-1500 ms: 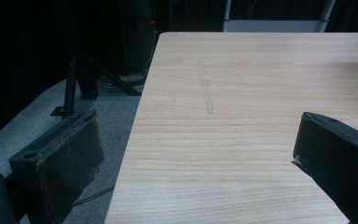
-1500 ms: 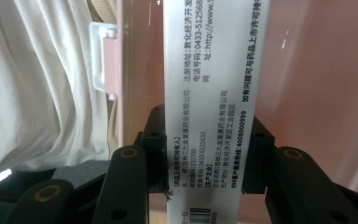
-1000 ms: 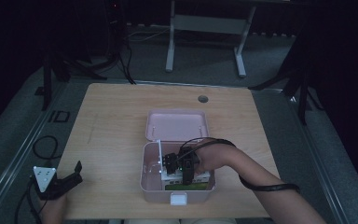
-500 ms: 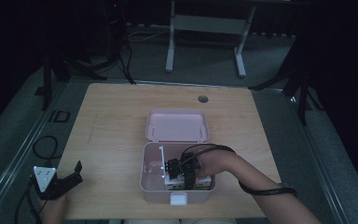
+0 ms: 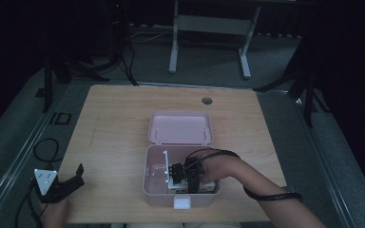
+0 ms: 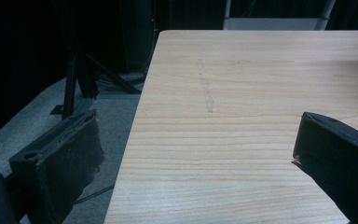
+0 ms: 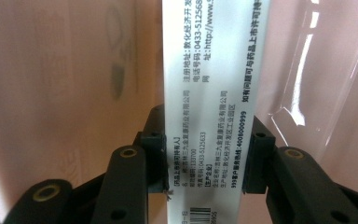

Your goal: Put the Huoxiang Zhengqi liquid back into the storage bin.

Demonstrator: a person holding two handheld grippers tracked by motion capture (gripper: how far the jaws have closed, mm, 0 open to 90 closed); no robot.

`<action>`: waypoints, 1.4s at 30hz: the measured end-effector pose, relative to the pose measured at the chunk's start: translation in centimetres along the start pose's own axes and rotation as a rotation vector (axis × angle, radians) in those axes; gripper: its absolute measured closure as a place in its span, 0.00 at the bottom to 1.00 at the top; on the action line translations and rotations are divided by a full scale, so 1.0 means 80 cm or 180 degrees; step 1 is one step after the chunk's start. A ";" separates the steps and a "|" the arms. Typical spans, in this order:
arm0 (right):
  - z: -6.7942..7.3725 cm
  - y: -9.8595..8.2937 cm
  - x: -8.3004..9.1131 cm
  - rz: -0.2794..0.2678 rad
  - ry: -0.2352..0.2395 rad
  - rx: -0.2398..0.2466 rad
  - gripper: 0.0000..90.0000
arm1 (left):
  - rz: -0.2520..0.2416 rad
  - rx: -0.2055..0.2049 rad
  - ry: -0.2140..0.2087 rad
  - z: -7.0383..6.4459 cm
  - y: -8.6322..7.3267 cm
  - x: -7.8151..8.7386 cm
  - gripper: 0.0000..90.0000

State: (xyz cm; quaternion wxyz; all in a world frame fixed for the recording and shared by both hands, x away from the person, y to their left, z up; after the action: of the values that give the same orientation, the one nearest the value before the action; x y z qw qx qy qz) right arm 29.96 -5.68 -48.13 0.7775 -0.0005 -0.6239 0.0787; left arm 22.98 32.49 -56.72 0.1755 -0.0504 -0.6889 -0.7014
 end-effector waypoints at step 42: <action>-0.001 -0.089 0.112 -0.1001 -0.0682 -0.0250 0.15 | -0.0008 -0.0008 0.0012 0.000 0.000 0.000 0.02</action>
State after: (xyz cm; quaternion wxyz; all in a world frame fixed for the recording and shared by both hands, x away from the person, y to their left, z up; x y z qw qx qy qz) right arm 32.80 -11.60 -38.77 0.7087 0.0750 -0.6982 -0.0685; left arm 22.97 32.46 -56.72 0.1758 -0.0485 -0.6878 -0.7026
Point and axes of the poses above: each handheld gripper's, and its own axes: x roughly backward along the jaws, y roughly out of its top, z roughly to its left, the point moved 2 cm from there along -x, roughly forward along the jaws, and after that the axes turned 7 degrees about y, right-handed, at the moved point
